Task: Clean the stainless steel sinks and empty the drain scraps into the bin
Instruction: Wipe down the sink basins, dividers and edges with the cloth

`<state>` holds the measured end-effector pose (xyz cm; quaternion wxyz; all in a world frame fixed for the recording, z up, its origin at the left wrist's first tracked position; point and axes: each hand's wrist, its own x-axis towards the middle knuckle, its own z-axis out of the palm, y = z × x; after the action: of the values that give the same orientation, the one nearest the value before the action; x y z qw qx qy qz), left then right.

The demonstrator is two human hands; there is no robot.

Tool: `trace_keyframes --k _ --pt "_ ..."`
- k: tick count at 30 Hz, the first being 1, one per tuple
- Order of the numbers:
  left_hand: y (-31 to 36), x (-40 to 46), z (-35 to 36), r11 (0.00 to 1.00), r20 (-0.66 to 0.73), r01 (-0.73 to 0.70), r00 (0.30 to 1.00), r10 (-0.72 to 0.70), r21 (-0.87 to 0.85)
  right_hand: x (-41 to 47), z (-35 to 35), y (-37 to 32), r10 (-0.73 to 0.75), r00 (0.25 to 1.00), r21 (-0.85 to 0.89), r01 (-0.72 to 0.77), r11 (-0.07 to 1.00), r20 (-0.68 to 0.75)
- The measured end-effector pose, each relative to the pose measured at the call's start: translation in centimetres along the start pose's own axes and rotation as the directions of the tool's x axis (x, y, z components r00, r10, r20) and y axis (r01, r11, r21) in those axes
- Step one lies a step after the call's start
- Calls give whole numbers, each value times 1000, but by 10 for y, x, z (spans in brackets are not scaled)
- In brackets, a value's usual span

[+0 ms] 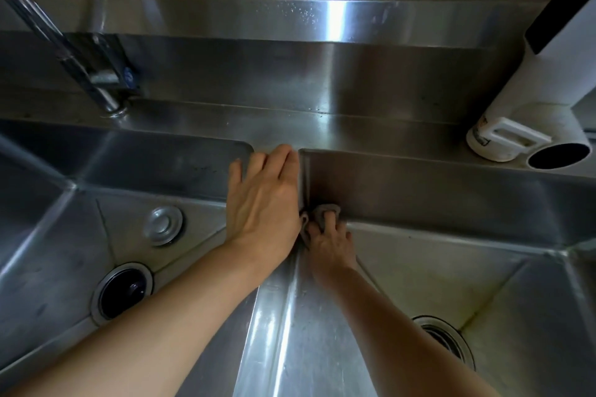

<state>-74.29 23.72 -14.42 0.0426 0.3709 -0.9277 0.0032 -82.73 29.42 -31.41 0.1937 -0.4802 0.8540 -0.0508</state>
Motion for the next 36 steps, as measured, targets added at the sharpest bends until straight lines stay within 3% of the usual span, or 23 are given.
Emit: trace_keyframes --k 5,14,28,34,36 --pt "23 10 3 994 -91 -111 990 110 1 -1 -1 20 26 999 -34 -24 999 34" --pt "94 21 6 973 -22 -231 973 230 -18 -42 -34 133 233 971 -160 -222 962 53" --pt "129 23 31 985 -127 -170 978 167 -13 -78 -46 247 335 932 -254 -361 898 -140" --pt "129 24 40 985 -181 -170 970 164 -20 -90 -47 276 446 877 -152 -473 868 -179" --pt "130 23 41 988 -178 -155 973 148 -23 -93 -55 297 528 826 -90 -551 829 -194"
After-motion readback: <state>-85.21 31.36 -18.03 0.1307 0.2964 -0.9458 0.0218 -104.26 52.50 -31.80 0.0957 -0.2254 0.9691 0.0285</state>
